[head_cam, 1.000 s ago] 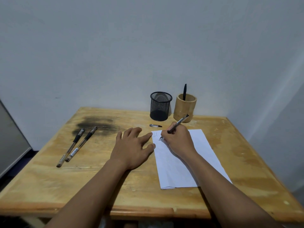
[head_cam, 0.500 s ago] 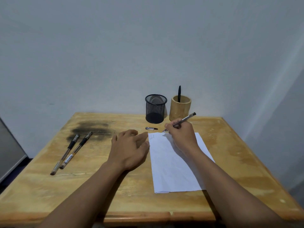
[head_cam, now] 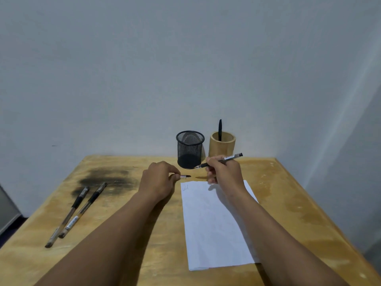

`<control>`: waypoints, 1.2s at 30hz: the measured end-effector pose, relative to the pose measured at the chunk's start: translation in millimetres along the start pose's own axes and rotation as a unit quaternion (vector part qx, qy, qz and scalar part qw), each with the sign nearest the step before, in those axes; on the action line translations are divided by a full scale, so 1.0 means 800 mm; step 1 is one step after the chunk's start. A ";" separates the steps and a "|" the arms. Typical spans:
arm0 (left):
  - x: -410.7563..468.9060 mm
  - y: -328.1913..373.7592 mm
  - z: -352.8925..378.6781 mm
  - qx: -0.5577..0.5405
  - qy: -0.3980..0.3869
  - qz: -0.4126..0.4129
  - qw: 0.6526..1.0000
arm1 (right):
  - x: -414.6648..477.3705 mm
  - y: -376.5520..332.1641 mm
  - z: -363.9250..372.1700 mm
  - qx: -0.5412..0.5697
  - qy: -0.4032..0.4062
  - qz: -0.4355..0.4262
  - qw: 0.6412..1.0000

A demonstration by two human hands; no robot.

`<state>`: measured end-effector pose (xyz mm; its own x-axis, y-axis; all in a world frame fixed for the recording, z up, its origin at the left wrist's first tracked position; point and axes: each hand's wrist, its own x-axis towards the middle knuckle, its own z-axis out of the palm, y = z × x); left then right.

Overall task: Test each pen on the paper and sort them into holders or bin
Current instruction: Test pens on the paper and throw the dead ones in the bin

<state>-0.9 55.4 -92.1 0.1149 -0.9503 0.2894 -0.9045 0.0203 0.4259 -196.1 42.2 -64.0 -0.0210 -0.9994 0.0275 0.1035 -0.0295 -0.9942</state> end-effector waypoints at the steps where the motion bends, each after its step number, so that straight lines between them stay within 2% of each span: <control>1: -0.002 -0.001 -0.002 -0.021 0.001 -0.006 1.000 | 0.001 0.000 0.000 0.017 -0.002 0.008 1.000; 8: -0.026 0.016 -0.027 -0.241 0.062 -0.021 0.968 | -0.012 -0.011 -0.002 0.072 -0.027 0.022 0.997; 11: -0.032 0.028 -0.042 -0.293 0.068 -0.023 0.953 | -0.019 -0.024 -0.004 0.088 -0.033 0.022 0.995; 17: -0.034 0.042 -0.066 -0.312 0.078 0.021 0.947 | -0.030 -0.047 -0.006 0.090 -0.064 0.015 0.994; 28: -0.040 0.056 -0.088 -0.317 0.068 0.039 0.945 | -0.034 -0.065 -0.017 0.072 -0.107 0.024 0.991; 36: -0.042 0.057 -0.084 -0.390 0.039 0.013 0.920 | -0.038 -0.066 -0.012 0.145 -0.123 0.031 0.981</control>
<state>-18.5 109.3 -24.7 0.1538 -0.9222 0.3549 -0.3417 0.2874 0.8948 -210.8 74.1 -13.2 0.2313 -0.9725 0.0277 0.3759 0.0631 -0.9245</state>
